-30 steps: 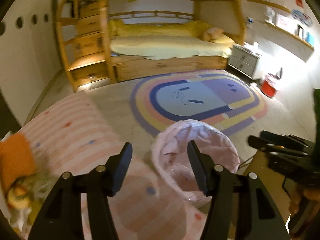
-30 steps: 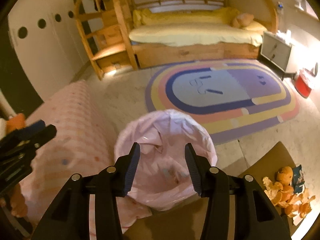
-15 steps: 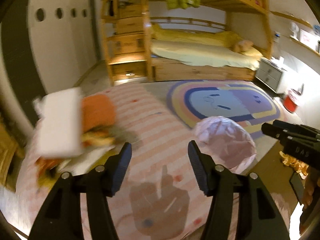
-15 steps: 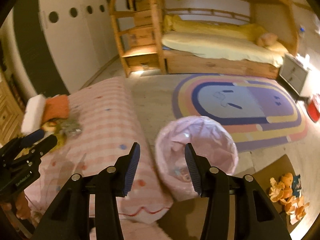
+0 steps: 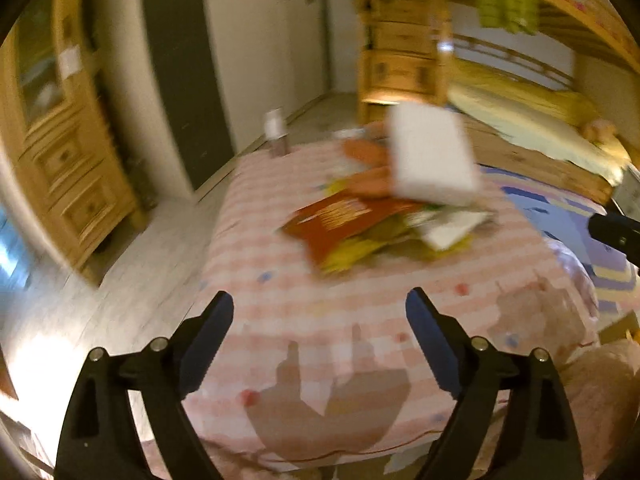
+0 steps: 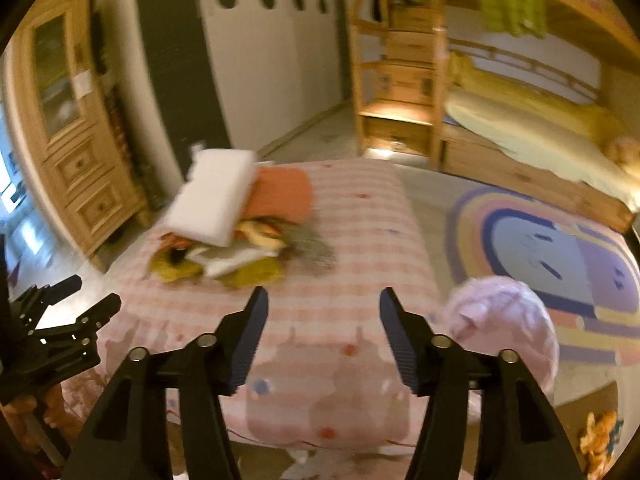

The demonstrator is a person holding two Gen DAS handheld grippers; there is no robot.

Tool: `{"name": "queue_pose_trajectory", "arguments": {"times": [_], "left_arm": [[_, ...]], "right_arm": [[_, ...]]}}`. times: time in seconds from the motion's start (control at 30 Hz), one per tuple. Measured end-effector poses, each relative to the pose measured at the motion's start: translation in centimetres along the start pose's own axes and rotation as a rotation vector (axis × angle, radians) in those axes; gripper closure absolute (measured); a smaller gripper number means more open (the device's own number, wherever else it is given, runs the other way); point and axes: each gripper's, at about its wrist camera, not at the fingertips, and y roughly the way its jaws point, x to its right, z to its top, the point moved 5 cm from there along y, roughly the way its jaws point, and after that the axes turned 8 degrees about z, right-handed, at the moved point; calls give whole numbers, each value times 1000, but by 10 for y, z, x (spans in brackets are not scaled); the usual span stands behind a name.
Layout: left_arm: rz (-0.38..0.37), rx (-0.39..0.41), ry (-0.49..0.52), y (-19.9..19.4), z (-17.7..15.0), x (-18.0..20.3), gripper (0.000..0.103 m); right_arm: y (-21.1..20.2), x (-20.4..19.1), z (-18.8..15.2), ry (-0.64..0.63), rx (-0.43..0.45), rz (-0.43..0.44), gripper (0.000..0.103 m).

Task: Collect trash
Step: 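Move both open tools back over the table, then grasp the white foam block with the right tool and lift it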

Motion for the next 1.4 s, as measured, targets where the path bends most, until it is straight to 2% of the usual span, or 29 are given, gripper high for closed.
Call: {"name": "queue_pose_trajectory", "arguments": {"times": [0.1,0.2,0.37,0.63,0.67,0.7,0.8,0.9,1.13,1.4], "left_arm": [[51,-14,-37,8,-5,-23,16],[70,-17,-58,11,-3,-38,15],[92,1,-49,12,1,-45,11],[66,4,-52,24,7,-43,11],[61,5,-51,25,8,-42,11],[57,5,-50,26,8,-41,11],[49,2,-50,28,9,-38,11],[35,10,-51,26,10,-35,11],[22,20,-11,25,7,-21,11],[-26,68,14,13,27,8,11]], "right_arm": [[14,-23,6,-48,-11,29,41],[32,-41,15,-89,-29,55,41],[60,-59,27,-141,-56,86,41],[94,-70,35,-199,-96,91,41],[96,-71,35,-206,-100,90,43],[96,-71,35,-211,-103,89,48],[97,-69,35,-209,-106,89,65],[90,-68,36,-203,-89,91,69],[53,-59,41,-179,-14,88,70],[28,-8,32,-132,5,-60,70]]}}
